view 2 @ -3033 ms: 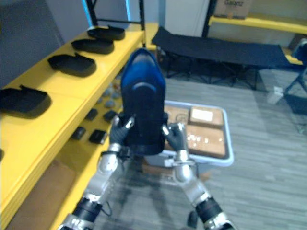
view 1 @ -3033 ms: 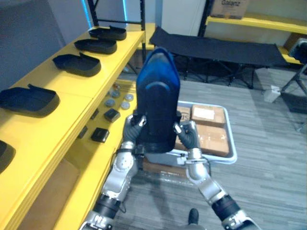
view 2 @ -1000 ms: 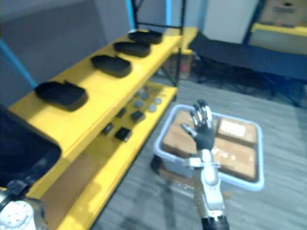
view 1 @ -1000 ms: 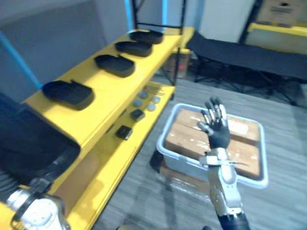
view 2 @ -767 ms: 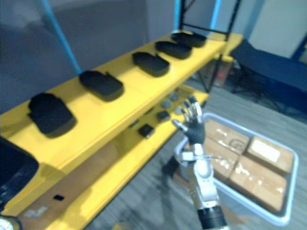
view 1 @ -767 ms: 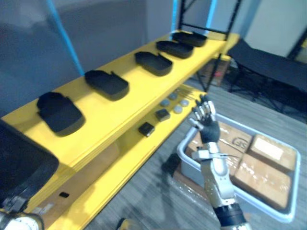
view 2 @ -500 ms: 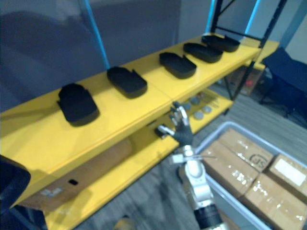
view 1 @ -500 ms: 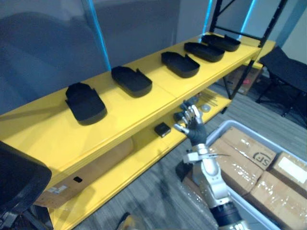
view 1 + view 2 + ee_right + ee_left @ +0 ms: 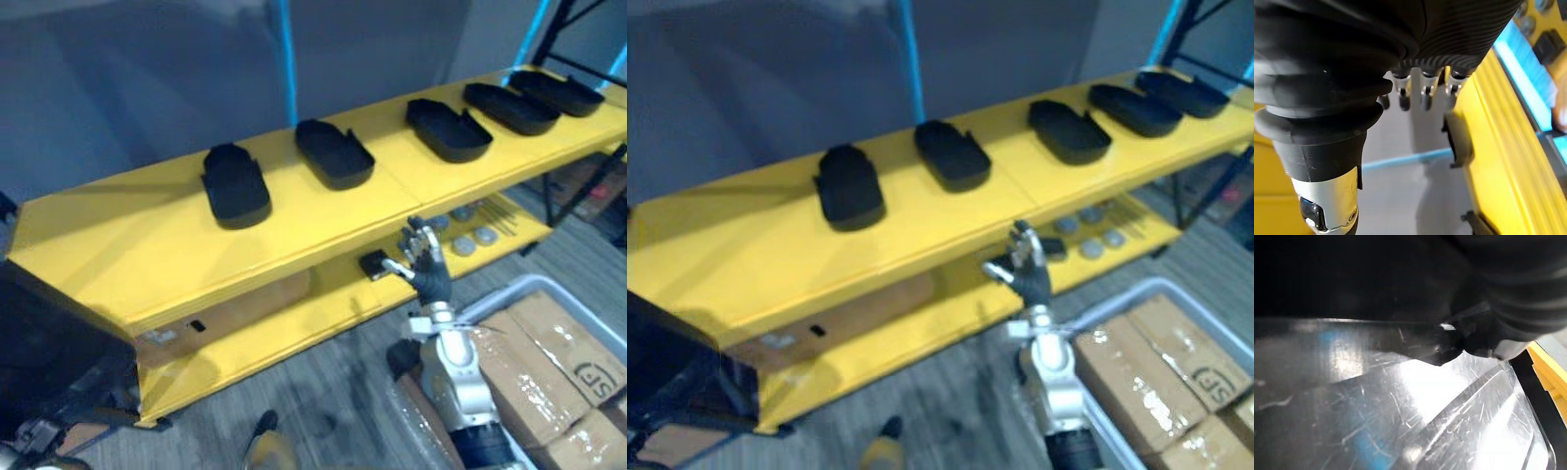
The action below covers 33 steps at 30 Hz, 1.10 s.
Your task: Walk over and take plastic housings, then place them on the shelf
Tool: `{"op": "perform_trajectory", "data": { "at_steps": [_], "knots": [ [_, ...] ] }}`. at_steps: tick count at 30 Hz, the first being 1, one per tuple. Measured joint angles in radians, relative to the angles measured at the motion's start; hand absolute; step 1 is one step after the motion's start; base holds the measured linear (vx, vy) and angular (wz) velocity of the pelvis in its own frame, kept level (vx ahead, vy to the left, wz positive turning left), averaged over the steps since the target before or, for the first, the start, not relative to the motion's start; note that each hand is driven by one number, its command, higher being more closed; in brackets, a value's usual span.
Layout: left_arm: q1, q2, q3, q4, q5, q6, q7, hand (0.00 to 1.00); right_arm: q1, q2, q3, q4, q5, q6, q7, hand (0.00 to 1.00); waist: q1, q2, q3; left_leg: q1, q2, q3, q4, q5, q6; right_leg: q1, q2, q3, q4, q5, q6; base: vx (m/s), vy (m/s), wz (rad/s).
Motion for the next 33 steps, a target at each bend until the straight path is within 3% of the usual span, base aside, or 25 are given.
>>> {"op": "perform_trajectory", "data": {
  "at_steps": [5,7,9,10,11,12,14,15,21,23,24,25,26,27,28,31,33],
  "knots": [
    [-0.022,0.036,-0.04,0.0,-0.004,0.0,-0.044,1.0,0.016,0.002,0.002,-0.002,-0.002,0.0,0.025,0.0,-0.013,-0.027,0.041,-0.022,-0.001,-0.028,0.0,0.008,-0.005,-0.008,-0.002,0.013,0.041,-0.051,-0.001,0.01,0.002,0.17],
    [-0.028,0.054,-0.082,-0.003,-0.003,0.0,-0.08,1.0,0.032,-0.002,0.001,-0.013,-0.02,0.0,0.023,0.0,-0.031,-0.021,0.05,-0.048,-0.01,-0.092,-0.002,0.025,0.0,-0.027,-0.013,0.12,0.139,-0.09,-0.024,0.09,0.176,0.85],
    [-0.041,0.08,-0.145,-0.003,-0.004,-0.002,-0.106,1.0,0.065,-0.018,-0.001,-0.048,-0.02,0.0,-0.005,0.0,-0.046,-0.01,0.067,-0.063,-0.024,-0.161,-0.002,0.037,0.013,-0.05,-0.023,0.247,0.265,-0.135,-0.072,0.05,0.231,1.11],
    [-0.058,0.117,-0.178,-0.003,-0.008,-0.007,-0.116,1.0,0.084,-0.017,0.0,-0.072,-0.02,-0.001,-0.025,0.0,-0.059,-0.01,0.076,-0.085,-0.032,-0.207,-0.015,0.052,0.011,-0.077,-0.002,0.33,0.319,-0.256,-0.09,-0.06,0.054,1.28],
    [-0.079,0.164,-0.205,-0.003,-0.029,-0.007,-0.116,1.0,0.091,-0.014,0.0,-0.093,-0.023,-0.011,-0.038,0.0,-0.066,-0.043,0.093,-0.104,-0.06,-0.245,-0.035,0.083,-0.006,-0.102,0.043,0.372,0.312,-0.355,-0.111,-0.06,-0.06,1.17],
    [-0.092,0.169,-0.22,-0.001,-0.031,-0.006,-0.114,1.0,0.091,-0.019,-0.005,-0.095,-0.04,-0.018,-0.044,0.0,-0.065,-0.063,0.102,-0.108,-0.066,-0.254,-0.041,0.098,-0.021,-0.094,0.037,0.372,0.318,-0.387,-0.089,-0.07,-0.129,0.73],
    [-0.104,0.169,-0.262,-0.001,-0.029,0.005,-0.104,1.0,0.093,-0.02,-0.03,-0.093,-0.057,-0.041,-0.044,0.0,-0.077,-0.04,0.142,-0.119,-0.066,-0.229,-0.041,0.145,-0.005,-0.078,0.054,0.362,0.317,-0.396,-0.066,-0.13,-0.028,0.53],
    [-0.078,0.167,-0.282,-0.001,-0.021,0.006,-0.091,1.0,0.143,-0.02,-0.061,-0.085,-0.056,-0.073,-0.017,0.0,-0.108,-0.02,0.155,-0.113,-0.06,-0.158,-0.036,0.168,0.016,-0.041,0.072,0.363,0.283,-0.409,-0.039,-0.18,0.048,0.47],
    [-0.074,0.152,-0.273,-0.001,0.009,0.005,-0.098,1.0,0.143,-0.011,-0.069,-0.087,-0.056,-0.094,-0.006,0.0,-0.112,-0.033,0.156,-0.103,-0.08,-0.13,-0.044,0.164,0.02,-0.011,0.057,0.359,0.231,-0.4,-0.018,-0.03,0.056,0.05],
    [-0.089,0.159,-0.243,-0.005,0.008,-0.001,-0.122,1.0,0.143,0.011,-0.115,-0.087,-0.058,-0.102,-0.033,0.0,-0.111,-0.097,0.174,-0.108,-0.139,-0.068,0.032,0.131,0.061,0.022,-0.005,0.352,0.206,-0.404,-0.05,0.16,0.162,0.14],
    [-0.097,0.156,-0.234,-0.005,0.008,-0.011,-0.123,1.0,0.144,0.015,-0.154,-0.096,-0.058,-0.102,-0.052,0.0,-0.122,-0.09,0.175,-0.124,-0.171,-0.026,0.138,0.051,0.088,0.03,-0.015,0.371,0.268,-0.368,-0.105,0.16,0.263,0.32],
    [-0.11,0.164,-0.229,-0.007,0.007,-0.022,-0.12,1.0,0.147,0.006,-0.197,-0.113,-0.059,-0.108,-0.075,0.0,-0.144,-0.07,0.17,-0.123,-0.169,-0.037,0.17,0.012,0.074,-0.039,-0.039,0.429,0.441,-0.312,-0.186,0.11,0.382,0.14],
    [-0.125,0.195,-0.224,-0.018,0.007,-0.028,-0.112,1.0,0.14,0.008,-0.224,-0.121,-0.058,-0.115,-0.089,0.0,-0.138,-0.084,0.154,-0.098,-0.169,-0.017,0.148,0.003,0.088,-0.15,-0.076,0.523,0.598,-0.209,-0.226,-0.09,0.591,-0.4],
    [-0.197,0.279,-0.228,-0.038,0.009,-0.006,-0.087,1.0,0.073,0.019,-0.244,-0.119,-0.088,-0.152,-0.09,0.0,-0.159,-0.088,0.15,0.0,-0.137,0.026,0.079,-0.015,0.151,-0.31,-0.083,0.608,0.773,-0.202,-0.172,-0.12,0.434,-0.68],
    [-0.219,0.269,-0.233,-0.034,0.01,0.007,-0.077,1.0,0.057,0.018,-0.245,-0.126,-0.122,-0.155,-0.11,0.0,-0.172,-0.077,0.153,0.03,-0.122,0.031,0.057,-0.004,0.152,-0.325,-0.036,0.605,0.735,-0.258,-0.165,-0.12,0.279,-0.49],
    [-0.26,0.27,-0.234,-0.018,0.011,0.019,-0.07,1.0,0.066,0.014,-0.249,-0.162,-0.177,-0.184,-0.155,0.0,-0.193,-0.076,0.152,0.075,-0.118,0.033,0.025,-0.008,0.158,-0.35,0.024,0.608,0.595,-0.269,-0.167,0.09,-0.001,0.09],
    [-0.279,0.267,-0.251,-0.018,0.011,0.027,-0.065,1.0,0.059,-0.021,-0.29,-0.163,-0.236,-0.186,-0.198,0.0,-0.193,-0.06,0.146,0.075,-0.097,0.015,0.009,-0.013,0.151,-0.355,0.071,0.625,0.419,-0.275,-0.177,0.14,-0.128,0.26]
  ]
}}
